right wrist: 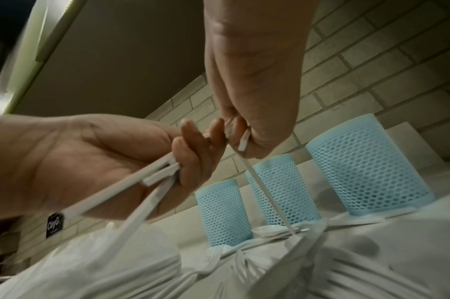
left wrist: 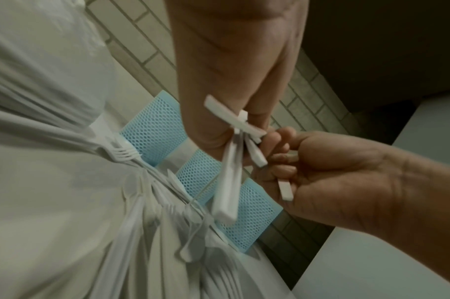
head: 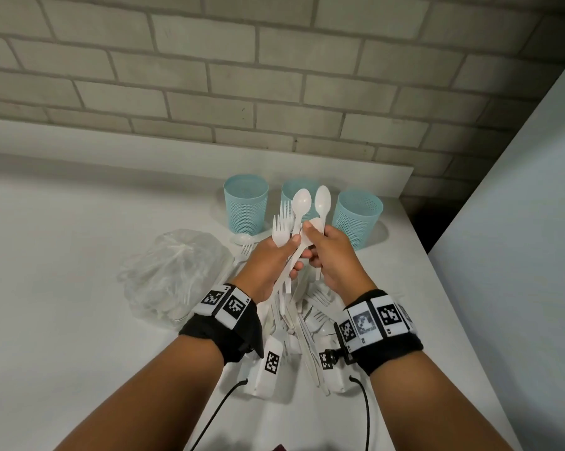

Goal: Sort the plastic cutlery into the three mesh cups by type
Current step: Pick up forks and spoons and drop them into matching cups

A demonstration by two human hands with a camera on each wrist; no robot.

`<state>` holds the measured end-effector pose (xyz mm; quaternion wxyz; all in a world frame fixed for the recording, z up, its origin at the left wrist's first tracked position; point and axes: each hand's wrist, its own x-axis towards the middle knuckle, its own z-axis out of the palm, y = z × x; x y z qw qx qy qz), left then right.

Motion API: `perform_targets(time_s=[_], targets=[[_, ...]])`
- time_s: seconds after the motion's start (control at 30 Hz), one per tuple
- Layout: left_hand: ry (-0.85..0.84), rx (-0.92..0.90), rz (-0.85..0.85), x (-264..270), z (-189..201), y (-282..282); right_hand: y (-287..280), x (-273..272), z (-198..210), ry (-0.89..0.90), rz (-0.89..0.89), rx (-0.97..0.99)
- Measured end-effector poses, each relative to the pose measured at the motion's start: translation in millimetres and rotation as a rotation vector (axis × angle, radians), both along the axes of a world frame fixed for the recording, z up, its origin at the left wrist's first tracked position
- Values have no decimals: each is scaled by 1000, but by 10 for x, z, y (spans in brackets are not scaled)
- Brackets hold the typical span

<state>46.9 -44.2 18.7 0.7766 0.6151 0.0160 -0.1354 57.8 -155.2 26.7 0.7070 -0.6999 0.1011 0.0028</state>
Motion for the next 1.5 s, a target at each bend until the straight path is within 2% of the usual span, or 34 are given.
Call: perform_targets(time_s=[0.1, 0.27, 0.4, 0.47, 0.53, 0.6, 0.67, 0.73, 0.83, 0.9, 0.97, 1.07, 1.2, 1.3, 1.4, 1.5], targets=[[3, 2, 16, -8, -1, 7, 12, 21, 14, 32, -4, -43], [-3, 36, 1, -13, 17, -13, -12, 157, 16, 48, -124, -100], [-22, 54, 56, -6, 11, -6, 21, 147, 25, 100, -9, -41], [-18, 60, 67, 3, 3, 4, 25, 188, 23, 146, -17, -33], [-1, 49, 69, 25, -4, 16, -7, 276, 63, 180, -98, 83], [23, 35, 79, 51, 12, 37, -79, 400, 160, 169, -187, 279], [41, 41, 92, 75, 37, 67, -195, 562, 290, 94, -277, 452], [58, 87, 101, 91, 72, 94, -351, 743, 429, -42, -384, 487], [49, 204, 76, 121, 107, 95, -563, 981, 581, -239, -523, 282], [38, 279, 53, 153, 104, 78, -655, 1100, 595, -329, -549, 138], [30, 328, 33, 182, 103, 60, -714, 1191, 540, -395, -543, 78], [19, 319, -7, 207, 112, 58, -772, 1286, 354, -352, -510, -19], [-9, 218, -35, 214, 131, 95, -864, 1372, 137, -257, -463, -100], [-23, 135, -47, 197, 154, 116, -911, 1377, 96, -221, -435, -143], [-11, 50, -64, 180, 143, 123, -941, 1339, 119, -169, -438, -279], [13, -28, -76, 167, 118, 127, -946, 1288, 171, -208, -483, -295]])
